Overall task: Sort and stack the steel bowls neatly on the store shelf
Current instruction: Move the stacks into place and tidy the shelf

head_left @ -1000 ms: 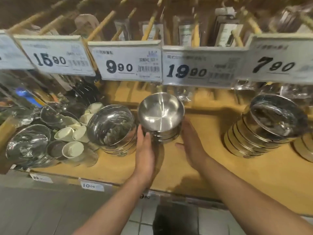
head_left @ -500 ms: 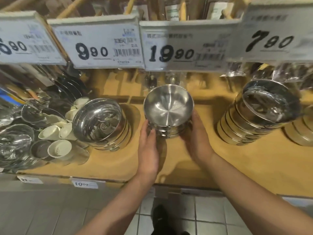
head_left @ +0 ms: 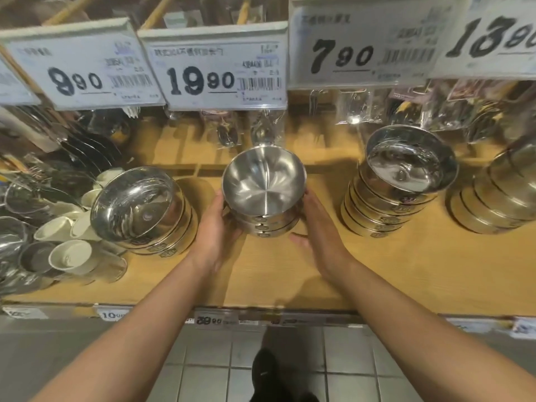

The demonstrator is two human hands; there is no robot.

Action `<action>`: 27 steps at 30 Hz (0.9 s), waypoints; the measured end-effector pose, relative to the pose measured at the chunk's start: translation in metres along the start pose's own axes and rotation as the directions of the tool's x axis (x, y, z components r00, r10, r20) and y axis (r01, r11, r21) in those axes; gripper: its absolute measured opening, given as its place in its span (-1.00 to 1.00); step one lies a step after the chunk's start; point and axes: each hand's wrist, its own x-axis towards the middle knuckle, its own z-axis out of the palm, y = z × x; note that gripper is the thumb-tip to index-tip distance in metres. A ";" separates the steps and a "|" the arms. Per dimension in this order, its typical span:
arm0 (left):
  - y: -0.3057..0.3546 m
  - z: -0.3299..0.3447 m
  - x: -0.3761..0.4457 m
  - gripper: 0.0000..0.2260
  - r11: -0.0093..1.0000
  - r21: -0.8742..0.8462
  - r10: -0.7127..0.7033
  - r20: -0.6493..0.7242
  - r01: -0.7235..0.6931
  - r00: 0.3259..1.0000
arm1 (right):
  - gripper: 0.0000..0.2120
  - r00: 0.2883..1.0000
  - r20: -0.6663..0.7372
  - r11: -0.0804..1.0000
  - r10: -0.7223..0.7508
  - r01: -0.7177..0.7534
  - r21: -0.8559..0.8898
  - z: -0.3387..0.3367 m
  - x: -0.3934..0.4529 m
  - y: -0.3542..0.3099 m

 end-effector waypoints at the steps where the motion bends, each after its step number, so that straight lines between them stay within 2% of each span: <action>1: -0.002 -0.001 0.000 -0.69 1.000 -0.003 0.010 0.008 -0.010 1.000 | -0.57 1.000 -0.004 1.000 -0.001 0.001 0.007 0.000 0.000 0.000; 16: -0.008 0.001 -0.006 -0.74 1.000 0.000 0.015 -0.026 -0.015 1.000 | -0.58 0.998 -0.058 0.999 0.036 -0.036 -0.004 0.004 -0.007 -0.005; 21: -0.003 0.000 -0.011 -0.72 0.999 0.051 0.015 -0.079 -0.010 0.997 | -0.62 0.994 -0.077 0.996 0.081 -0.083 -0.020 0.002 -0.012 -0.011; 27: -0.002 -0.004 -0.053 -0.69 1.000 -0.022 -0.026 -0.177 0.022 0.984 | -0.75 0.981 -0.150 0.993 0.121 -0.121 0.014 0.005 -0.058 -0.012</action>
